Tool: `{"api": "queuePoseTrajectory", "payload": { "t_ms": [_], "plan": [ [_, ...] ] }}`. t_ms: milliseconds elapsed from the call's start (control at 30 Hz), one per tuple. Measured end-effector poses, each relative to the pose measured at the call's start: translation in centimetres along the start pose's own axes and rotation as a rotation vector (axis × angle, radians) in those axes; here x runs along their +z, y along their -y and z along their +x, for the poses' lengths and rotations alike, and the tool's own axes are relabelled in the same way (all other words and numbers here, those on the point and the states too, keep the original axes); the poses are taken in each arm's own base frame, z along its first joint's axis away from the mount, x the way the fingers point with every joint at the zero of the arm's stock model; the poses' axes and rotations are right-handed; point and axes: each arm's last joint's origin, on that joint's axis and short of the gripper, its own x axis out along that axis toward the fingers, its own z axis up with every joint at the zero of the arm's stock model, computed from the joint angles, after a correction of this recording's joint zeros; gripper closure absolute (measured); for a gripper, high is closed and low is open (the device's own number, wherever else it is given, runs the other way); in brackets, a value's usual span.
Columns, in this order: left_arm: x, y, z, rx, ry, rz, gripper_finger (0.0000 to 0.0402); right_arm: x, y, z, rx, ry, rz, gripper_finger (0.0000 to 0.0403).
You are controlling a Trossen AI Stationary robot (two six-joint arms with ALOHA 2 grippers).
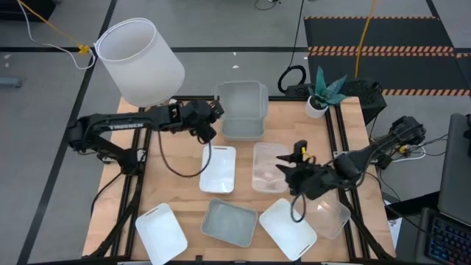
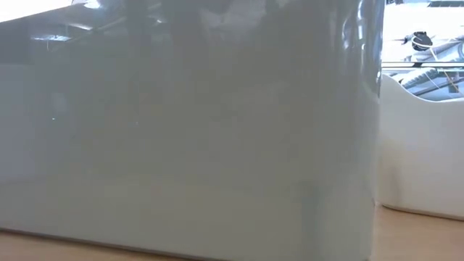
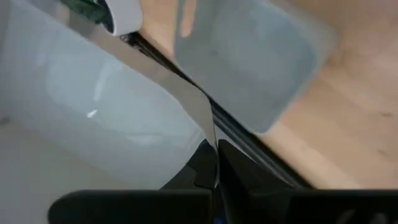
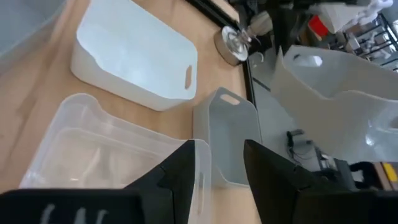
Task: Stack baskets by color
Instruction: Stack the top left gray bin on top of the top right gray bin
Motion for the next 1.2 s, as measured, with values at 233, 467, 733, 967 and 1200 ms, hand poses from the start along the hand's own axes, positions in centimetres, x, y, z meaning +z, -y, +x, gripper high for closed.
{"api": "queuePoseTrajectory", "payload": {
  "t_ms": [233,467,733,967,1200],
  "plan": [
    [0.4,-0.7,1.6,-0.109,0.047,0.065,0.0392,-2.4,0.9,-1.0,0.003,0.105,0.005,0.0273],
    [0.1,-0.2,2.8,-0.206,0.072,0.061,0.0389,-3.8,2.0,-2.2,-0.006,0.16,0.041,0.0273],
    [-0.8,0.1,3.0,-0.237,0.116,-0.019,0.0396,-4.5,2.1,-2.3,-0.007,0.167,0.048,0.0273],
    [-0.6,0.2,3.2,-0.254,0.167,-0.055,0.0385,-4.5,2.1,-2.3,-0.008,0.17,0.051,0.0273],
    [-0.4,0.7,4.2,-0.307,0.192,-0.103,0.0394,-4.5,2.1,-2.3,-0.008,0.17,0.052,0.0273]
  ]
}}
